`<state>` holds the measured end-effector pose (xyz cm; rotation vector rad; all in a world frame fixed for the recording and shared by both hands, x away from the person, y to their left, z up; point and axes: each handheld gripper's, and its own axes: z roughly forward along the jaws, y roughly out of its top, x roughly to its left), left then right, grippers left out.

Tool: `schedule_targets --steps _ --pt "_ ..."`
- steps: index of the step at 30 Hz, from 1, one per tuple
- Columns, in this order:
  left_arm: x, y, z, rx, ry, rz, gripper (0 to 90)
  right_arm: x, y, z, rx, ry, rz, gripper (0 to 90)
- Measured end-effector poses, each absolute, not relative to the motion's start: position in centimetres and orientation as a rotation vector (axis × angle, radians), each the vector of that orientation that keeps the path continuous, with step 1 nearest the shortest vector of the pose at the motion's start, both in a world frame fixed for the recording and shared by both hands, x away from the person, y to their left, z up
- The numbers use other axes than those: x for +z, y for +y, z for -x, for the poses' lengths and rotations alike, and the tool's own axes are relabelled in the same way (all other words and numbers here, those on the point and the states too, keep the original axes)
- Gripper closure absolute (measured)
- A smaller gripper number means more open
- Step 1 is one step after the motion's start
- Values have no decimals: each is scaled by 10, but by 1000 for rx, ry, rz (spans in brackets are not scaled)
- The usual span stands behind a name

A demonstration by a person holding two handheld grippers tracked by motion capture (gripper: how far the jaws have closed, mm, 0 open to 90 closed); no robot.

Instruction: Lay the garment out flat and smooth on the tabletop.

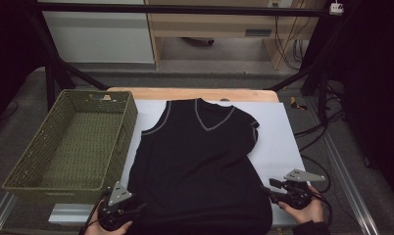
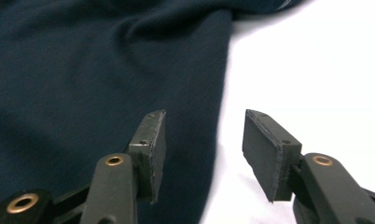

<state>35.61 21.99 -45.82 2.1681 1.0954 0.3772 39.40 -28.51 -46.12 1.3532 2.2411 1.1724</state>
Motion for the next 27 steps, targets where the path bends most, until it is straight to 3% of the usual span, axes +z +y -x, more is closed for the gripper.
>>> schedule_targets --steps 7,13,15,19,24,25,27 --pt "-469 206 -372 398 1053 -2180 499 -470 -268 -427 1153 2273 -1345 584" --pt "-473 201 -381 411 1035 -2198 617 -476 -262 -436 1093 2325 -1364 830" --pt "-474 202 -383 393 1039 -2189 694 -473 -263 -433 1104 2321 -1390 858" --pt "-474 205 -384 368 1033 -2190 866 -454 -274 -419 1112 2324 -1393 867" --pt "-473 204 -383 367 1026 -2204 896 -426 -288 -388 1090 2357 -1417 858" --pt "-473 205 -383 363 1027 -2201 896 -428 -287 -385 1083 2375 -1427 835" --pt "-472 205 -383 356 1032 -2200 896 -437 -283 -382 1049 2414 -1436 700"
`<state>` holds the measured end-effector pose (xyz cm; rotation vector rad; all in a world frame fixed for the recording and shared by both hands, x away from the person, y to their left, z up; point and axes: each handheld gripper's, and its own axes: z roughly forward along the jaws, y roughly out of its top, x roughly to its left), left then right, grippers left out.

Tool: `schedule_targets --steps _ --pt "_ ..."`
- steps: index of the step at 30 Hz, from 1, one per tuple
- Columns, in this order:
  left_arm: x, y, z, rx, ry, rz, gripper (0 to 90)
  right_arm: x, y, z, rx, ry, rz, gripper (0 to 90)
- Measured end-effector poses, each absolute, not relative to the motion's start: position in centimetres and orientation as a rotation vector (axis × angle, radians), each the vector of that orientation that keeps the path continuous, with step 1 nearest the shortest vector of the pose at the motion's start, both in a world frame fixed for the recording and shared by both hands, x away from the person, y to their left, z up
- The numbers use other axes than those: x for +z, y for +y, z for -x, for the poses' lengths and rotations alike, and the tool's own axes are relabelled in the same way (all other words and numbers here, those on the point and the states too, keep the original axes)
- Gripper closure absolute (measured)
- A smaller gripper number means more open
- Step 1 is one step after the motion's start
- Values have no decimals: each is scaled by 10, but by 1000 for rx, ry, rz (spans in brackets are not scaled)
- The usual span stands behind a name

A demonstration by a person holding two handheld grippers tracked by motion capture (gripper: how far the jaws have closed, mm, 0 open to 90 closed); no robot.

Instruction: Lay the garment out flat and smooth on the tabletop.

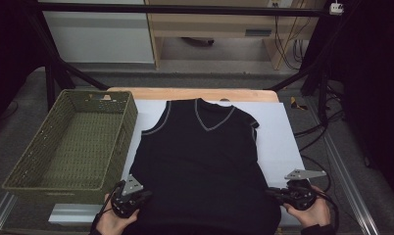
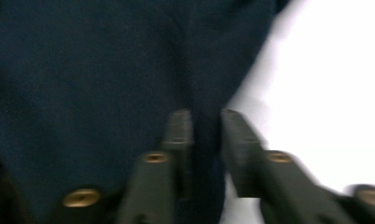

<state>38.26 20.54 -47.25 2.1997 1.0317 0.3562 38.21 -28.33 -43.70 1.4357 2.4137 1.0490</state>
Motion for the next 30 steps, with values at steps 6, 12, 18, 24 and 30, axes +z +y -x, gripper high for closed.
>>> schedule_targets --steps 6,12,18,24,30 --pt "-472 206 -383 356 1027 -2203 896 -448 -287 -404 1124 2273 -1379 537" --pt "-473 206 -383 350 1028 -2196 896 -455 -291 -453 1177 2129 -1410 504" --pt "-473 208 -384 341 1023 -2191 896 -462 -287 -499 1181 2099 -1424 487" --pt "-472 207 -384 344 1020 -2201 898 -469 -281 -522 1131 2122 -1441 515" --pt "-470 207 -383 333 1025 -2214 900 -475 -276 -531 1128 2188 -1461 815"
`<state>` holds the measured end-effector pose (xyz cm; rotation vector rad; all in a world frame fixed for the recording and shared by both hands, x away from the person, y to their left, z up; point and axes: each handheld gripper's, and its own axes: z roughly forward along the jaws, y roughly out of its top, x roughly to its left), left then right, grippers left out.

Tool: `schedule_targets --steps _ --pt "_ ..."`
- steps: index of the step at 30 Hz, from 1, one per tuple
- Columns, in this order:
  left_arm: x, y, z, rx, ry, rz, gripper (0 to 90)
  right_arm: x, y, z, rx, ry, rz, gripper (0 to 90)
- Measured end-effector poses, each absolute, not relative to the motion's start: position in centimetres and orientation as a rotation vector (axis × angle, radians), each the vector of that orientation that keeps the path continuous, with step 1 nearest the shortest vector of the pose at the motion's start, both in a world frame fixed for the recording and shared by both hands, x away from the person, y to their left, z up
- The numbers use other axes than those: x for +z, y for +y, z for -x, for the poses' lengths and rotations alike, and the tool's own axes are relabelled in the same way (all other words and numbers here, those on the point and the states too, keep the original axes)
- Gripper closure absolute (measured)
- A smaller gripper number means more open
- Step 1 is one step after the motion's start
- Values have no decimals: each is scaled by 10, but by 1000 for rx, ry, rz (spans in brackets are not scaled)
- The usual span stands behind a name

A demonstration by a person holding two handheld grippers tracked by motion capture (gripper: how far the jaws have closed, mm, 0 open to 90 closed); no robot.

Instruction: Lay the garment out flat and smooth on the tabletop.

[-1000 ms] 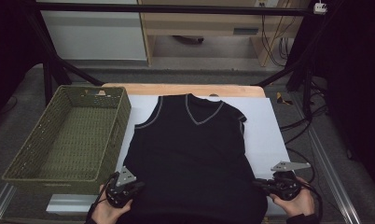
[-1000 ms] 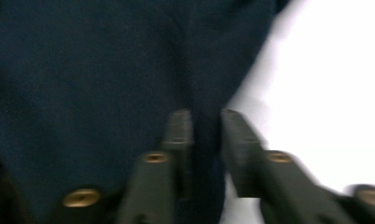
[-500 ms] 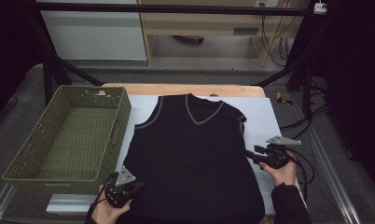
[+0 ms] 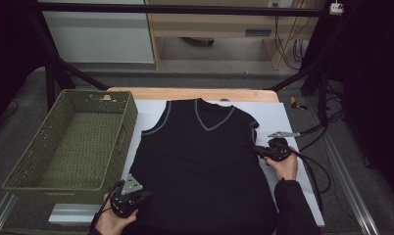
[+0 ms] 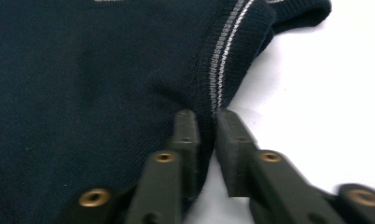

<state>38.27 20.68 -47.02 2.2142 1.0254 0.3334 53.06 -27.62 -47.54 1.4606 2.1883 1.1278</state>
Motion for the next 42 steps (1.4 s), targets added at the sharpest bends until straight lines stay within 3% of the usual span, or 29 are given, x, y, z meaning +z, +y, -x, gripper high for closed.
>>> schedule_targets --steps 3,10,12,14,16,21,27,29,32,34,37,38,42 --pt "-468 207 -380 338 1021 -2232 900 -468 -280 -528 1129 2192 -1470 859" --pt "-464 213 -371 340 1026 -2225 900 -445 -290 -518 1095 2159 -1388 863" --pt "-463 213 -369 352 1024 -2215 900 -442 -288 -517 1128 2141 -1363 807" --pt "-464 213 -366 353 1039 -2188 887 -442 -286 -514 1155 2132 -1379 626" --pt "-463 214 -362 350 1055 -2181 727 -442 -285 -504 1173 2141 -1366 548" --pt "-465 212 -354 385 1041 -2179 504 -449 -285 -462 1204 2194 -1366 455" --pt "-474 211 -360 398 1062 -2211 380 -465 -288 -422 1129 2270 -1378 430" --pt "-474 212 -362 384 1073 -2203 384 -467 -289 -412 1129 2280 -1390 453" --pt "-474 212 -362 406 1097 -2200 478 -473 -289 -402 1118 2323 -1409 502" --pt "-473 213 -363 402 1104 -2196 631 -478 -286 -397 1104 2335 -1389 549" --pt "-472 212 -364 368 1095 -2202 858 -477 -284 -396 1097 2356 -1397 789" --pt "-472 212 -364 379 1085 -2213 868 -478 -284 -396 1097 2357 -1407 843" --pt "-470 209 -362 400 1064 -2244 891 -473 -286 -397 1078 2378 -1473 862"
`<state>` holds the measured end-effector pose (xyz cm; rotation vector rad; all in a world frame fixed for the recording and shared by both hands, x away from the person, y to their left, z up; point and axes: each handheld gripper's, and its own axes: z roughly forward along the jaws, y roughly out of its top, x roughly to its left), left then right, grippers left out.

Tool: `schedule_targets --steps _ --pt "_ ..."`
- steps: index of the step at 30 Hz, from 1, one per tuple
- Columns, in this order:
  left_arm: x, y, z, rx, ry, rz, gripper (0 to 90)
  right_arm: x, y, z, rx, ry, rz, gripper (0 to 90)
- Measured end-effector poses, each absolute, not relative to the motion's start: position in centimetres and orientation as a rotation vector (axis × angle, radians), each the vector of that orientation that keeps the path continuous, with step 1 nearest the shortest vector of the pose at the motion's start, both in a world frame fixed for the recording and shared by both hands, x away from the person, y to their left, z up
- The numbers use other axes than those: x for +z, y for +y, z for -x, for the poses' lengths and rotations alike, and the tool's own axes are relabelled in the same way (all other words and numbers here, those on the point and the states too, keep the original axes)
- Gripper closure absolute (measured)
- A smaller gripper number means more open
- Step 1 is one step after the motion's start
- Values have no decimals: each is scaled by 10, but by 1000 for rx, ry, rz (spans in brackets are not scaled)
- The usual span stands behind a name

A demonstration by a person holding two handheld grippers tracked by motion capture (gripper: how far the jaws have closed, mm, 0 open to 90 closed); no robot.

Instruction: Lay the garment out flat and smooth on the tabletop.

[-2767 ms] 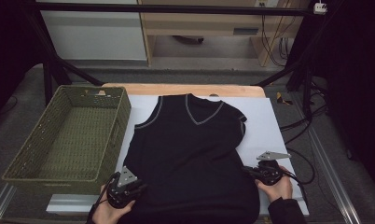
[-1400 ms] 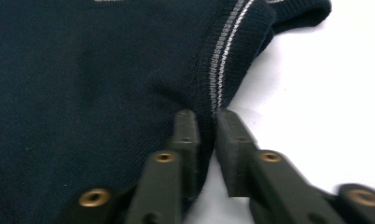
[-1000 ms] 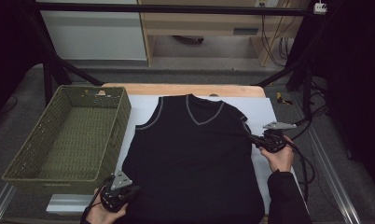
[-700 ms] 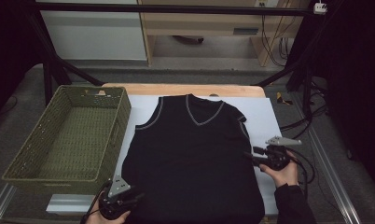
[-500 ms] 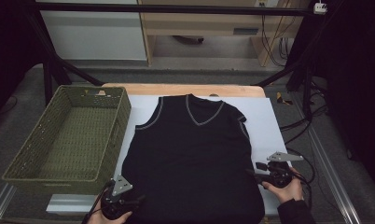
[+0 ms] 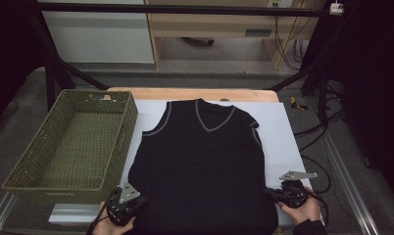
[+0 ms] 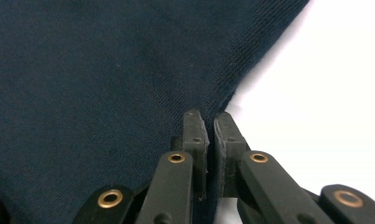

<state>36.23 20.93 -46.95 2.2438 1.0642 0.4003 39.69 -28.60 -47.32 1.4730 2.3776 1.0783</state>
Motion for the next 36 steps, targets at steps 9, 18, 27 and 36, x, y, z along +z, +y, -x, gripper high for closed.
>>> schedule_targets --steps 9,18,27,36 --pt "-440 212 -325 268 970 -2234 883 -421 -311 -376 1096 2342 -1437 817" --pt "-439 207 -375 386 962 -2081 355 -431 -305 -402 1119 2252 -1363 433" --pt "-451 195 -412 311 942 -2005 143 -442 -306 -478 1242 2093 -1378 450" --pt "-465 197 -420 280 949 -2002 61 -455 -308 -544 1206 2048 -1463 497"
